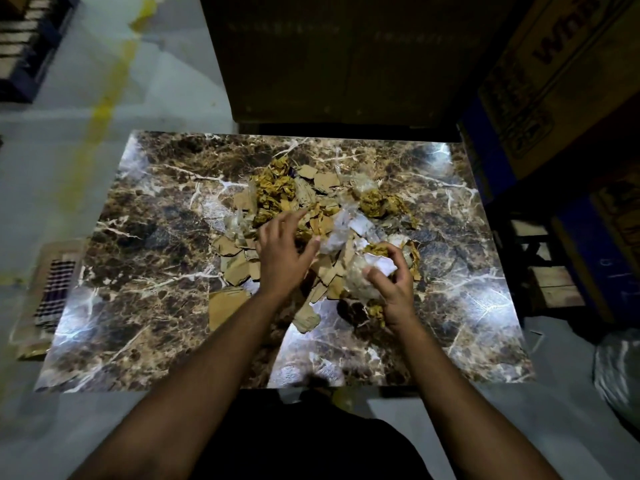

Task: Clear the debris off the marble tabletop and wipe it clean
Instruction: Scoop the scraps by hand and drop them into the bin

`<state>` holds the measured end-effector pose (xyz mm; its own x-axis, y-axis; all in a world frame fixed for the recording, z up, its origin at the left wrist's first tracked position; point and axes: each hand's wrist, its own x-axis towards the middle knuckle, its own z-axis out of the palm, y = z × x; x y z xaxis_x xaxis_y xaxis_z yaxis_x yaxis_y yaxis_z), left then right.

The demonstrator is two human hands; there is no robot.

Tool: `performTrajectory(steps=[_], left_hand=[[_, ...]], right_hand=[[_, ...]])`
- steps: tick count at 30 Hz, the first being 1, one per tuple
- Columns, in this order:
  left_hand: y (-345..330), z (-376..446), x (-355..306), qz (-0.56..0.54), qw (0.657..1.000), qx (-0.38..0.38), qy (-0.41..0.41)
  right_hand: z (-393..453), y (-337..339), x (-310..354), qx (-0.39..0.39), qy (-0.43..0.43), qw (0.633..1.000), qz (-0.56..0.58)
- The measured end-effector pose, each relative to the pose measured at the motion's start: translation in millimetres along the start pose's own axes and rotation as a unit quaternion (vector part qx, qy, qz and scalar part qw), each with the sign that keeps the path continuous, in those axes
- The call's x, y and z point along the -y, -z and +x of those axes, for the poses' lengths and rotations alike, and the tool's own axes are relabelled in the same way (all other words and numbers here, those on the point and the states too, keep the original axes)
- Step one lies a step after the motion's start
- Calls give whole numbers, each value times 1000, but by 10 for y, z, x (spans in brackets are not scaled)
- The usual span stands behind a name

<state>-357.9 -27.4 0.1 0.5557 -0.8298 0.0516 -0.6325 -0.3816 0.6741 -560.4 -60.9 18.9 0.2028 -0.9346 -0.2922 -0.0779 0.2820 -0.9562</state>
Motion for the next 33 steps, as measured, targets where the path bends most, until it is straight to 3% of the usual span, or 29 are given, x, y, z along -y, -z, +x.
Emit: performTrajectory(steps=[3,6,9,14,19,24,28,33], left_hand=[[-214,202,-43,131,979,154,-32],[-450,261,-129,193,953,230,-29],[-610,175,-214,247,944,213,-50],[-745,136,-278,237,957,159,-61],[-781,122,-259,222,958,153,-93],[-805,217,-372,283,917,191,-205],[-842,288,-431,230,927,237,-179],[-721,294,-382,92,965,145,-200]], right_hand=[[3,160,-74,-25,-8,999,19],[-19,252,-148,-25,-13,1000,11],[-43,331,-191,-40,-22,999,7],[-60,553,-149,-44,-56,997,4],[-40,863,-10,78,-124,989,-1],[-97,930,71,122,-127,984,-29],[-134,912,71,117,-138,983,-25],[-166,900,78,73,-107,991,-35]])
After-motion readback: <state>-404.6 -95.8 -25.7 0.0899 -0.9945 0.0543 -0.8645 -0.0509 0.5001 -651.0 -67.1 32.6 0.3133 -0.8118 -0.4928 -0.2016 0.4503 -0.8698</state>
